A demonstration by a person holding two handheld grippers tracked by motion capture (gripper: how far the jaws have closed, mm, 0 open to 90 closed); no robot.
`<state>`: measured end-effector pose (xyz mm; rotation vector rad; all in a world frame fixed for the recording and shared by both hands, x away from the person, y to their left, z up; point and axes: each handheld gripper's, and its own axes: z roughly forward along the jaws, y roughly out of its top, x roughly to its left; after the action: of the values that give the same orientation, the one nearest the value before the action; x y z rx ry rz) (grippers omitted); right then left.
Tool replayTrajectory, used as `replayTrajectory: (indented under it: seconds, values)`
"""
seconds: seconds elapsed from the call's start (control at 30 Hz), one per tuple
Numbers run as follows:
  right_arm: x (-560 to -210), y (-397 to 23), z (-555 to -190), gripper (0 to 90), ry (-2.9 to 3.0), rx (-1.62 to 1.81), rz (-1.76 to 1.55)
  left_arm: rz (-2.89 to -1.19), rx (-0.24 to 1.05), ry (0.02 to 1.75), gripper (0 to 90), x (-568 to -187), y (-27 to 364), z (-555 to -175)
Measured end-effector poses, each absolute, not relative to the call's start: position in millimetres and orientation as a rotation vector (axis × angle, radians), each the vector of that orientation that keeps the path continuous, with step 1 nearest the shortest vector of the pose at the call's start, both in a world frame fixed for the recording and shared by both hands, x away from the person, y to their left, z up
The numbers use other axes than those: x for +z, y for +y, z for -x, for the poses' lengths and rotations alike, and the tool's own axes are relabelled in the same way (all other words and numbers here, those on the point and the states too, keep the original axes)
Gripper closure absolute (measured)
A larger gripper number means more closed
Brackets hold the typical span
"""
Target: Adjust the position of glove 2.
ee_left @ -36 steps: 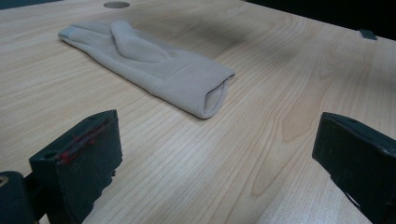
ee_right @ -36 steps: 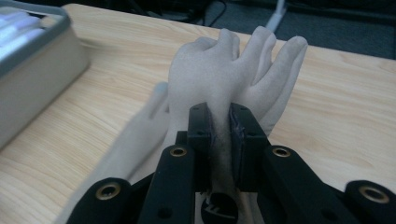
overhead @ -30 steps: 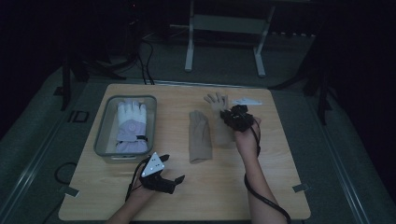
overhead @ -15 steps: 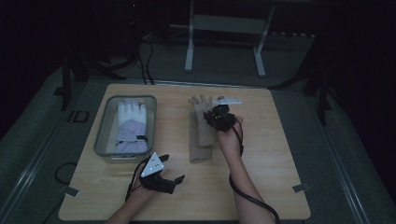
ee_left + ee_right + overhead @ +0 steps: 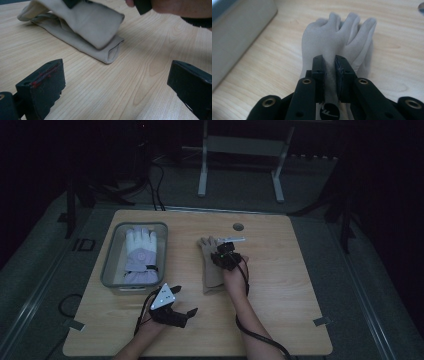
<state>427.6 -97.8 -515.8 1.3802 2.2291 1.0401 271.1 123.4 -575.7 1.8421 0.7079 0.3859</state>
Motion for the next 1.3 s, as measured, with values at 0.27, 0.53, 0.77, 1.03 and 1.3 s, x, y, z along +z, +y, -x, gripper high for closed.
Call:
replayTrajectory:
  seconds: [0.27, 0.53, 0.77, 1.03, 1.3]
  values:
    - [-526, -97, -425, 62.5, 2.273, 1.039, -1.392, -1.842, 0.384, 0.709, 1.7, -576, 123, -271]
    - [-520, -99, -414, 53.8, 2.305, 1.023, -1.31, -1.843, 0.384, 0.708, 1.7, -576, 123, -271]
    - [-510, -100, -389, 60.3, 2.344, 1.063, -1.202, -1.842, 0.383, 0.709, 1.6, -576, 123, -271]
    - [-530, -91, -359, 67.8, 2.549, 0.984, -1.04, -1.845, 0.384, 0.71, 1.7, -576, 123, -271]
    - [-547, -87, -358, 70.1, 2.585, 0.85, -0.95, -1.845, 0.384, 0.71, 1.6, -576, 123, -271]
